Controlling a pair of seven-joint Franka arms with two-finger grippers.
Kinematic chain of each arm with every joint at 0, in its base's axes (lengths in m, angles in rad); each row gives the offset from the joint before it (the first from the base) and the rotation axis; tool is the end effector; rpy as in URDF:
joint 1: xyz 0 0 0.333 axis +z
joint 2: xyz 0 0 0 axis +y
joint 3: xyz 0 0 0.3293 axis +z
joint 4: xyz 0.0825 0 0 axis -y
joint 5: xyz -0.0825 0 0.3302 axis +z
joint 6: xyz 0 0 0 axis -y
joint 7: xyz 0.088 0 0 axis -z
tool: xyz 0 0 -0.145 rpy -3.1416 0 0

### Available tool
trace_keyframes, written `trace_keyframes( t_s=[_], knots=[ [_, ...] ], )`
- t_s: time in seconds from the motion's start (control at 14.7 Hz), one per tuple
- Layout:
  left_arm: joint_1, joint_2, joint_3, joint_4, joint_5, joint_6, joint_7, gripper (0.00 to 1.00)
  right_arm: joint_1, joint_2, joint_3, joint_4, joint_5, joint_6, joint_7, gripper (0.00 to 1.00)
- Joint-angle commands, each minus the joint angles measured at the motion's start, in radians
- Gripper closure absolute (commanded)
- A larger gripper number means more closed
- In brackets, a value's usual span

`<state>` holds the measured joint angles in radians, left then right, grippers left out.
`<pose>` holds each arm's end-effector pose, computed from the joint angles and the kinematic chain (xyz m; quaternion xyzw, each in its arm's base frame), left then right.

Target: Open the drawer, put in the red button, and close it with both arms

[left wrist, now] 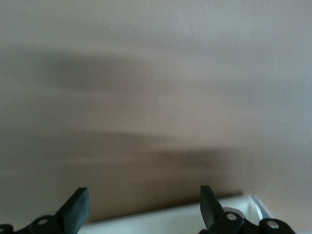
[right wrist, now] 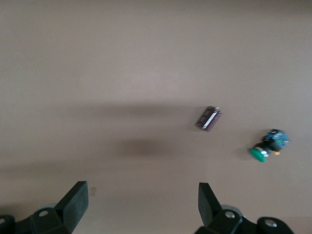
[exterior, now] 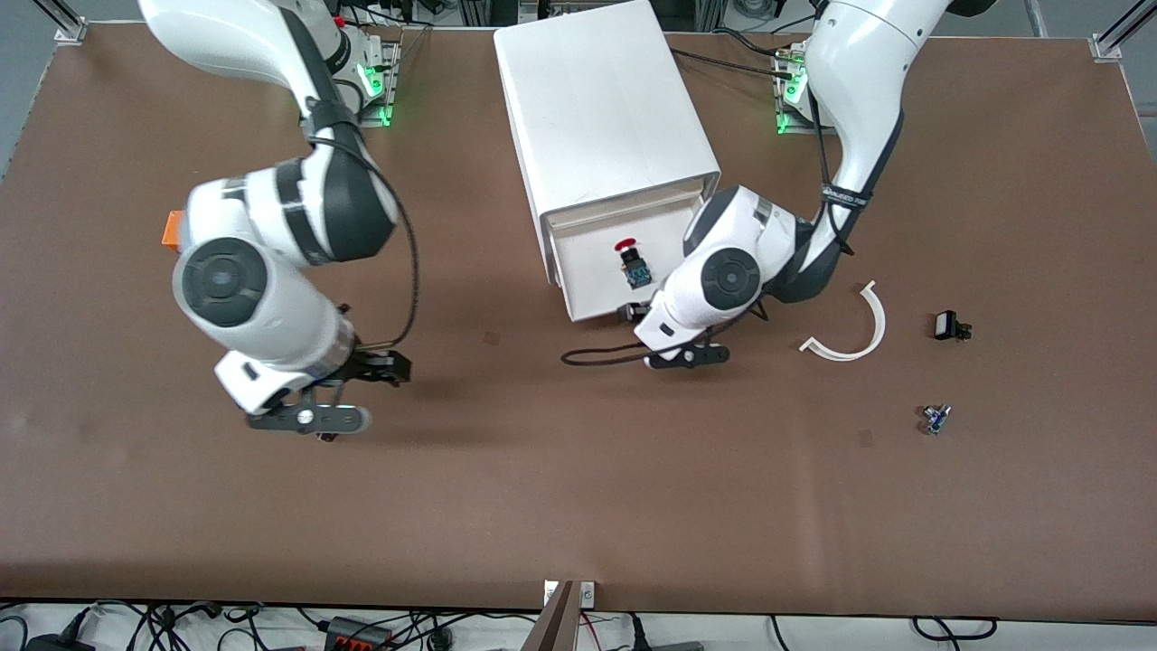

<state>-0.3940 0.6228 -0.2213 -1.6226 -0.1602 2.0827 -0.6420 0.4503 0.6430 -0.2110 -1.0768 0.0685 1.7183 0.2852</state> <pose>0.5195 -0.3631 0.2637 0.9857 0.0726 -0.1384 0.0623 0.6558 0.2124 0.4402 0.9995 -0.0069 0.0128 0.0265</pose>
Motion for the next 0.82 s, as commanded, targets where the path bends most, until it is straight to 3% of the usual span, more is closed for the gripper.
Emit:
trace_keyframes(
  t_s=[0.0,0.34,0.61,0.75],
  knots=[
    [0.001,-0.04,-0.064,-0.039,-0.001,-0.068,-0.091,0.0,-0.05,-0.094,0.013,-0.045,-0.007,-0.055,-0.05,0.0],
    [0.0,-0.044,-0.116,-0.039,-0.001,-0.147,-0.157,0.0,-0.159,-0.141,0.004,-0.043,0.004,-0.135,-0.282,0.0],
    [-0.012,-0.044,-0.119,-0.036,-0.001,-0.219,-0.157,0.0,-0.215,-0.175,0.005,-0.048,0.004,-0.163,-0.287,0.0],
    [-0.003,-0.041,-0.132,-0.033,-0.001,-0.225,-0.153,0.0,-0.241,-0.227,0.013,-0.104,-0.002,-0.166,-0.276,0.0]
  ],
)
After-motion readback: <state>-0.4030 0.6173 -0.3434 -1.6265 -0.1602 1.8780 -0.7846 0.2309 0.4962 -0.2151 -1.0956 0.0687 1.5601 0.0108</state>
